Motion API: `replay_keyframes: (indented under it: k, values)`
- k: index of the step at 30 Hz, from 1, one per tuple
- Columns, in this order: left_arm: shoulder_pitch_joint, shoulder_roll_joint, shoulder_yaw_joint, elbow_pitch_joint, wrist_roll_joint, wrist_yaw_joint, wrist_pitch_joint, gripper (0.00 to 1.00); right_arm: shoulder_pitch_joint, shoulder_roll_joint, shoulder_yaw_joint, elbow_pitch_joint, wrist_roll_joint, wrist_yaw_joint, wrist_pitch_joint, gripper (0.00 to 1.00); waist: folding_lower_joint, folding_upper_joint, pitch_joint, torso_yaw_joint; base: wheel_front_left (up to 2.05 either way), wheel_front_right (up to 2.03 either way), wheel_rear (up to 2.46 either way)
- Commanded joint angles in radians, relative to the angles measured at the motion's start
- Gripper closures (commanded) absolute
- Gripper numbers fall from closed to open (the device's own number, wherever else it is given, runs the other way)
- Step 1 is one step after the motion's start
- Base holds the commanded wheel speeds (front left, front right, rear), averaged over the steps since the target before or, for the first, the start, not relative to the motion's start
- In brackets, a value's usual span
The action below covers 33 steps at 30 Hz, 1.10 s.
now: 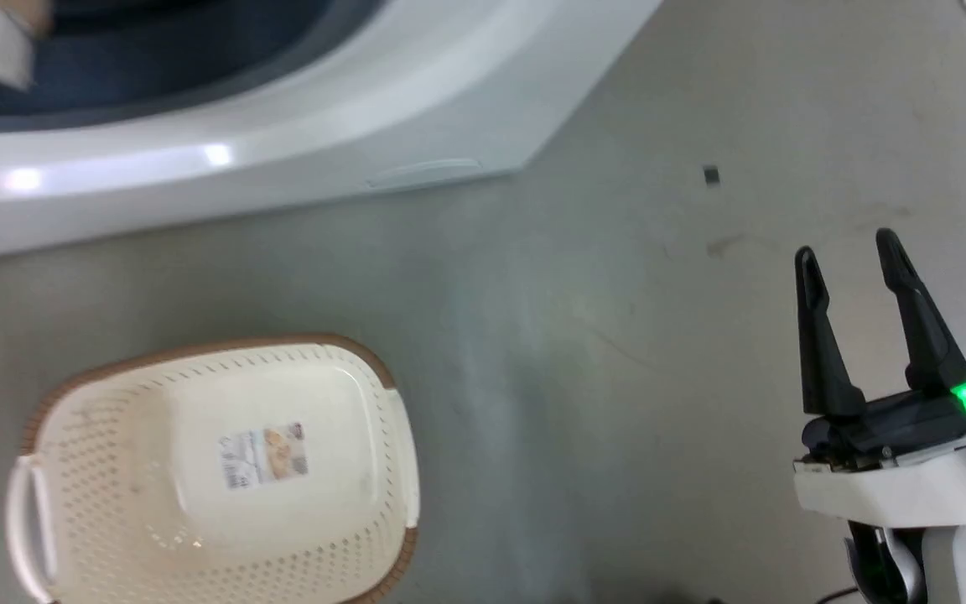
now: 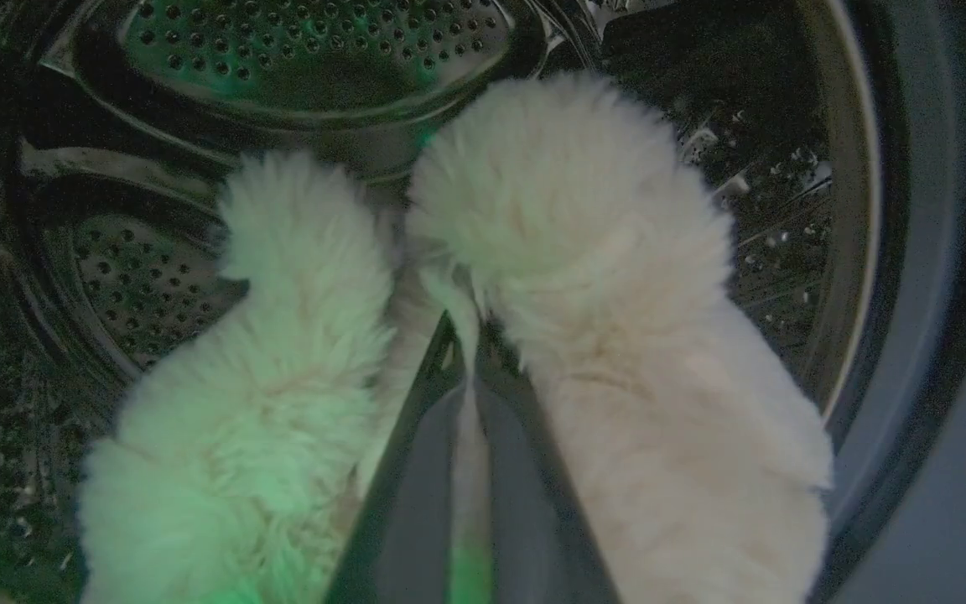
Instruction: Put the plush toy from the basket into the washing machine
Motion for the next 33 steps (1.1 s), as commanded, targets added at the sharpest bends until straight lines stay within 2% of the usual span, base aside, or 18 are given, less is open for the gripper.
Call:
replay_keyframes:
  k: [1,7,12,16,22,23,24,33]
  values:
    - [-0.068,0.021,-0.014,0.023,0.012,-0.007,0.006,1.0,-0.022,0.0,0.006,-0.009,0.008,-0.001,-0.004,0.0,-0.0001,0.0,0.085,-0.052,0.0,0.0,0.0]
    - [-0.296,0.09,-0.104,0.184,0.048,-0.015,0.036,1.0,-0.046,0.0,0.022,-0.016,0.032,-0.001,-0.004,0.0,-0.0001,0.0,0.16,-0.08,0.0,0.0,0.0]
    - [-0.395,0.12,-0.209,0.335,0.054,-0.016,0.062,1.0,-0.053,0.0,0.034,-0.017,0.044,-0.001,-0.004,0.0,-0.0001,0.0,0.191,-0.092,0.0,0.0,0.0]
    - [-0.439,0.14,-0.308,0.432,0.008,-0.016,0.089,1.0,-0.056,0.0,0.04,-0.018,0.049,-0.001,-0.004,0.0,-0.0001,0.0,0.204,-0.096,0.0,0.0,0.0]
    - [-0.483,0.142,-0.432,0.503,-0.089,-0.017,0.086,1.0,-0.061,0.0,0.042,-0.011,0.047,-0.001,-0.004,0.0,-0.0001,0.0,0.209,-0.087,0.0,0.0,0.0]
    - [-0.488,0.142,-0.449,0.513,-0.102,-0.017,0.083,0.75,-0.062,0.0,0.042,-0.009,0.045,-0.001,-0.004,0.0,-0.0001,0.0,0.207,-0.084,0.0,0.0,0.0]
    - [-0.492,0.142,-0.459,0.526,-0.113,-0.017,0.078,0.0,-0.064,0.0,0.042,-0.007,0.043,-0.001,-0.004,0.0,-0.0001,0.0,0.203,-0.081,0.0,0.0,0.0]
    - [-0.423,0.094,-0.492,0.641,-0.187,-0.016,-0.053,0.0,-0.069,0.0,0.018,0.015,0.007,-0.001,-0.004,0.0,-0.0001,0.0,0.091,-0.042,0.0,0.0,0.0]
